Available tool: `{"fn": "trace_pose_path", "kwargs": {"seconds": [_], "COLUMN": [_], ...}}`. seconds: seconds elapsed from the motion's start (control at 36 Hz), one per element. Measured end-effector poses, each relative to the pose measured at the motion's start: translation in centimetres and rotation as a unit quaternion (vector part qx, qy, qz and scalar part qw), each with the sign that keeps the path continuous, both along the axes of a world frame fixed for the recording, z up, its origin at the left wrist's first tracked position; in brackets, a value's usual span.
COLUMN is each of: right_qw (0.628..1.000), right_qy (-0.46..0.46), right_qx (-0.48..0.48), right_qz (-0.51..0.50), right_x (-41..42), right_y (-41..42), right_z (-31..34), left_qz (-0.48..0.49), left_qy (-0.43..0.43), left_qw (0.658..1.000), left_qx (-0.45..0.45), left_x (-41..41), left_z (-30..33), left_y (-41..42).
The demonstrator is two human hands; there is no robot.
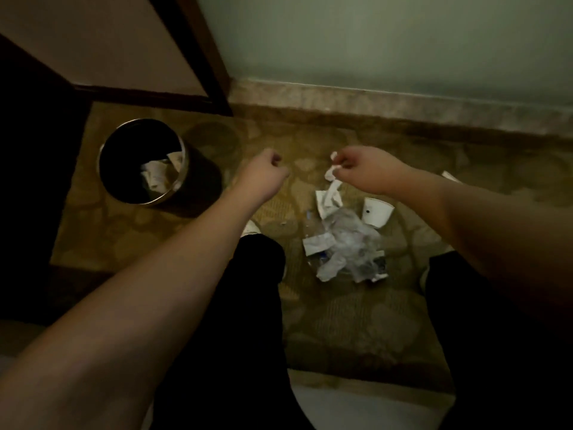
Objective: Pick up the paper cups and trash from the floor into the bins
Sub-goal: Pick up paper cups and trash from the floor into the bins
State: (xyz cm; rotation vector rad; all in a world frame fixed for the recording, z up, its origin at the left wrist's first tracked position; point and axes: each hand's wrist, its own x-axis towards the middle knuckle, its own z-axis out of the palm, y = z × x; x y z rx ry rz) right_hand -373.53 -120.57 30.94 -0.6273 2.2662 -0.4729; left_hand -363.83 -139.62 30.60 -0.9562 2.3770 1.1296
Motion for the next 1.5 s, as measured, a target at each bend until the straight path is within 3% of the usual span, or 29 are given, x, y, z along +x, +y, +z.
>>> {"fn": "trace_pose_path", "kwargs": {"seconds": [0.25,0.56,0.69,0.83,1.06,1.31,1.5], "right_qw": [0.984,0.961,0.954,0.959,0.977,0.968,0.973], "right_qy": [-0.081,-0.12,-0.107,-0.045,0.073,0.185,0.158], "right_qx": [0.157,0.215,0.201,0.12,0.119,0.121,0.034], "right_qz": [-0.027,-0.125,-0.193,-0.251,-0.163,-0.115,-0.163], "right_x": [-3.2,-7.7,-9.9,-12.1,-12.1,-10.8,-11.0], "right_y": [19.1,33.4,34.3,33.2,30.1,30.2,29.4], "right_z": [-5.7,-17.4,-23.3,-29.0,-36.0,-38.7,-37.0], "left_qz": [-0.136,-0.19,-0.173,-0.163,-0.23,-0.258,-0.274], "left_qy": [-0.077,-0.139,-0.159,-0.178,-0.211,-0.211,-0.179], "left_qw": [0.986,0.971,0.972,0.97,0.947,0.936,0.942], "left_qx": [0.055,0.047,0.027,-0.033,-0.077,-0.11,-0.078], "left_x": [-4.8,-10.6,-12.3,-13.2,-13.2,-13.2,-13.9], "left_z": [-6.0,-16.9,-22.8,-27.9,-33.0,-34.9,-34.2], "left_y": [14.0,23.5,24.7,25.1,26.2,26.5,26.7]}}
